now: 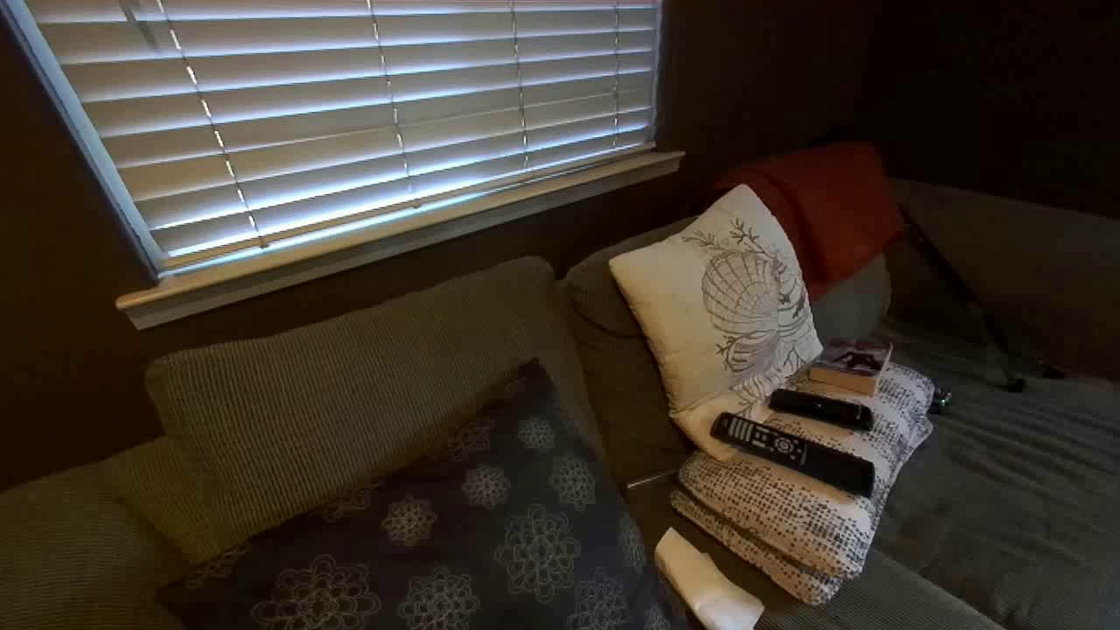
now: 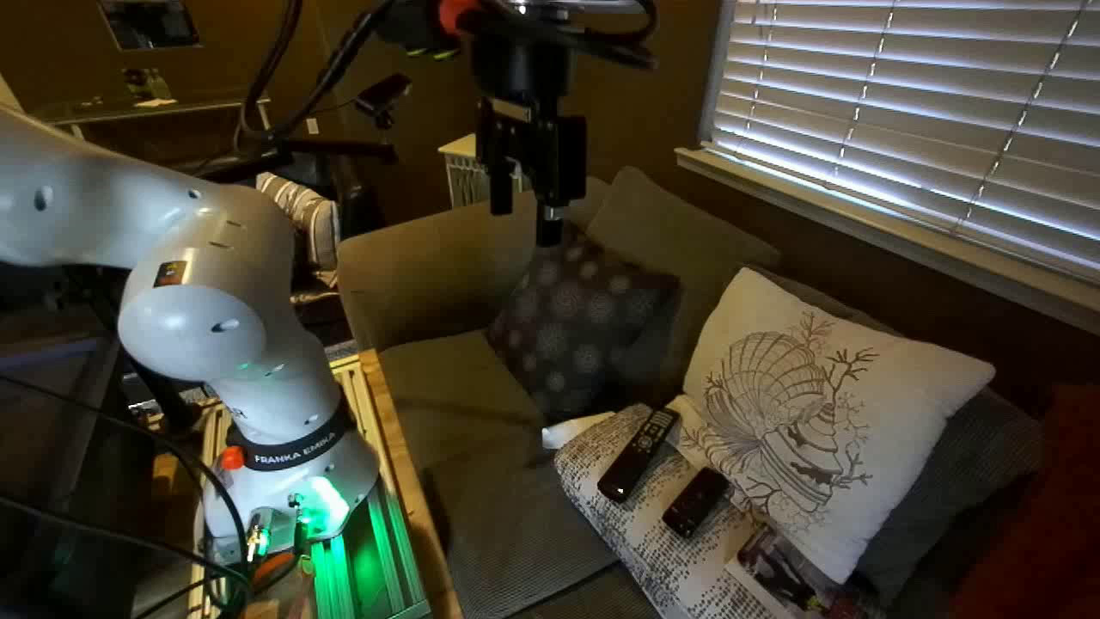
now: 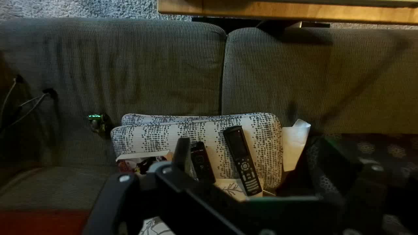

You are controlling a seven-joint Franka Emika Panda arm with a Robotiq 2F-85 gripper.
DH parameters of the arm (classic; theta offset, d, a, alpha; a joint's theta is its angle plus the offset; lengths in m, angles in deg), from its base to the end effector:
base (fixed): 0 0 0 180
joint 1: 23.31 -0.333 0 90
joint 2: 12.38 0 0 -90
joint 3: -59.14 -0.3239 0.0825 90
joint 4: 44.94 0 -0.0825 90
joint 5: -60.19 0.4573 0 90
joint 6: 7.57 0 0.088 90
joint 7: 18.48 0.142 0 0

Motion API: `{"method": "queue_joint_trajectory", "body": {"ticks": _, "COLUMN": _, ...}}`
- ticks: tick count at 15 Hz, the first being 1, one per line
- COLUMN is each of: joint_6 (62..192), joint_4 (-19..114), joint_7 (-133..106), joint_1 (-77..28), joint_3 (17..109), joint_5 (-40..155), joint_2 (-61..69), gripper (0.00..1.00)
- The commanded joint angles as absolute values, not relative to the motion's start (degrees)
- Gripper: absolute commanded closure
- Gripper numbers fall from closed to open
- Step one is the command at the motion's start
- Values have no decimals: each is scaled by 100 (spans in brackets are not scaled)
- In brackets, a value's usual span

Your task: Place the remote controls on top of the white pillow.

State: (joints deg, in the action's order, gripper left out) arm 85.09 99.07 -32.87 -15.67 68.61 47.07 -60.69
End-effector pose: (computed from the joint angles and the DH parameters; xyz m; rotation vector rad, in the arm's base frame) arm 0.3350 -0.1366 0.4963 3.0510 0.0434 -0.1258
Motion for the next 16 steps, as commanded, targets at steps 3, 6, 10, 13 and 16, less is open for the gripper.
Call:
{"method": "queue_joint_trajectory", "body": {"ticks": 3, "joint_6": 8482, "joint_4": 9891, "joint_7": -3230, "joint_1": -1665, "joint_3": 6926, "joint_5": 4663, "joint_2": -6076, "gripper": 0}}
{"method": "queue_joint_trajectory", "body": {"ticks": 6, "joint_6": 8483, "joint_4": 9891, "joint_7": -3230, "joint_1": -1665, "joint_3": 6925, "joint_5": 4663, "joint_2": -6076, "gripper": 0}}
{"method": "queue_joint_trajectory", "body": {"ticks": 10, "joint_6": 8464, "joint_4": 9852, "joint_7": -3107, "joint_1": -1653, "joint_3": 6860, "joint_5": 4637, "joint_2": -5870, "gripper": 0}}
{"method": "queue_joint_trajectory", "body": {"ticks": 13, "joint_6": 8801, "joint_4": 10004, "joint_7": -2790, "joint_1": -1732, "joint_3": 6750, "joint_5": 4650, "joint_2": -5221, "gripper": 0}}
{"method": "queue_joint_trajectory", "body": {"ticks": 16, "joint_6": 9340, "joint_4": 10178, "joint_7": -2443, "joint_1": -1793, "joint_3": 6635, "joint_5": 4722, "joint_2": -4578, "gripper": 0}}
